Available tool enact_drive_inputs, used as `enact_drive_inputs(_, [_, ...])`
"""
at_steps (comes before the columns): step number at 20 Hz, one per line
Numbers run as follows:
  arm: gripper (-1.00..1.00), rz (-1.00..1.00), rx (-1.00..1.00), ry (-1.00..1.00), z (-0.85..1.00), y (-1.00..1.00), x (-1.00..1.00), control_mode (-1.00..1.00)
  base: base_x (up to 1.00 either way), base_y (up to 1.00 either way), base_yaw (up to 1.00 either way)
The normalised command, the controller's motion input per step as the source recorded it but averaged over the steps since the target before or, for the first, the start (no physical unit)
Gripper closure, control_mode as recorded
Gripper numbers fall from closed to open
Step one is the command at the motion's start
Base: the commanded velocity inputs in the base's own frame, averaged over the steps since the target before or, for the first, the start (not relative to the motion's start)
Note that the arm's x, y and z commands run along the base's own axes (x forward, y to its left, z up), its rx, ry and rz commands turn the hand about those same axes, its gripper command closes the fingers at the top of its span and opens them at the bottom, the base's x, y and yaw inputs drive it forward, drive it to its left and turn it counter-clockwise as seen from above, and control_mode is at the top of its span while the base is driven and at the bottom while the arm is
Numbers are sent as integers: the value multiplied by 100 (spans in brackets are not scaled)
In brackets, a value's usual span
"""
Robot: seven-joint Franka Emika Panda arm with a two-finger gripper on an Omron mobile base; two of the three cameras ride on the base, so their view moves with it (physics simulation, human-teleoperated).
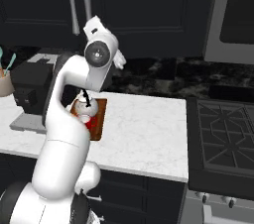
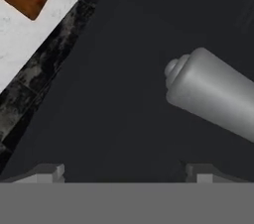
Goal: Pick the kettle from the counter and place it on the tray. Then pick the mug from the cabinet and place it on the tray. Then close the cabinet doors.
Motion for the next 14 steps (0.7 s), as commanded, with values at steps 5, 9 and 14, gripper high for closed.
enact_drive_inputs(5, [-100, 0, 6, 6, -10, 14, 92, -100, 0, 0, 0])
enact_drive_inputs(9, [-100, -2, 2, 0, -1, 2, 55, -100, 0, 0, 0])
enact_drive_inputs(14, [-100, -7, 1, 4, -9, 0, 51, -100, 0, 0, 0])
